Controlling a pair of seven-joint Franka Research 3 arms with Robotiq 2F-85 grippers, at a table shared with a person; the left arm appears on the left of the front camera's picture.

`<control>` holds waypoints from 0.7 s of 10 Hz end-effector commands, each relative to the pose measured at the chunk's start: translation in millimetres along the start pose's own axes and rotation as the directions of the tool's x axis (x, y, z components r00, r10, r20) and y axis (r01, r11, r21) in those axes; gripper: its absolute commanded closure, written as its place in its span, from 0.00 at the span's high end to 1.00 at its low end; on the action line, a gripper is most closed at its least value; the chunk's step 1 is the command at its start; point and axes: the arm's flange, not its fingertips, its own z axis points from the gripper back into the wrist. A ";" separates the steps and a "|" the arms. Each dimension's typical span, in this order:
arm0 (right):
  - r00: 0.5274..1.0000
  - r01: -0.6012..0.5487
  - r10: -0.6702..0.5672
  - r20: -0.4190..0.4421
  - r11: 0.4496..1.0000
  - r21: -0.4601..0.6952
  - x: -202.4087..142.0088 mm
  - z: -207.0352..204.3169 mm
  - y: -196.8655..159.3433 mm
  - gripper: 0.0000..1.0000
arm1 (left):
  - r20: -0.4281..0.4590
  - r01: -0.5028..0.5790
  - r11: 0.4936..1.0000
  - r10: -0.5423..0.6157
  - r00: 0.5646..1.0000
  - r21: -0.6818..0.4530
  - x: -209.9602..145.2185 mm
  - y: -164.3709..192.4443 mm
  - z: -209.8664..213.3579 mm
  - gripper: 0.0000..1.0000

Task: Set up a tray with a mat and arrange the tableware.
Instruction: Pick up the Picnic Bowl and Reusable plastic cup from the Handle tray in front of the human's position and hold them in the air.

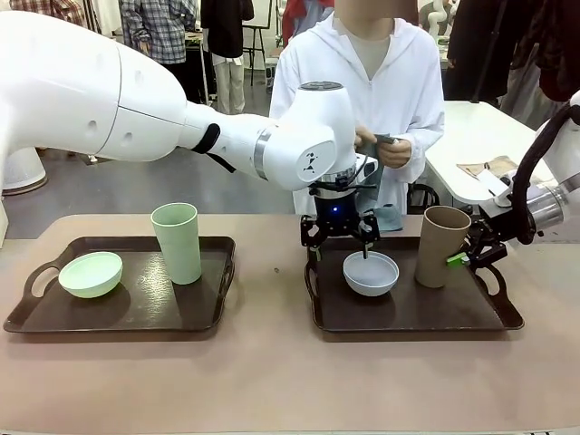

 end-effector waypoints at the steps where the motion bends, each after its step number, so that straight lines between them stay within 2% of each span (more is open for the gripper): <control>1: 1.000 -0.021 0.021 0.013 1.000 0.000 -0.6 -10.3 2.5 1.00 | 0.006 -0.034 0.998 0.033 0.999 0.043 5.0 -6.9 -10.3 1.00; 7: 1.000 0.018 -0.018 -0.003 1.000 0.017 -3.7 -18.6 -2.7 1.00 | 0.009 -0.042 0.998 0.041 0.999 0.053 8.4 -7.0 -27.4 1.00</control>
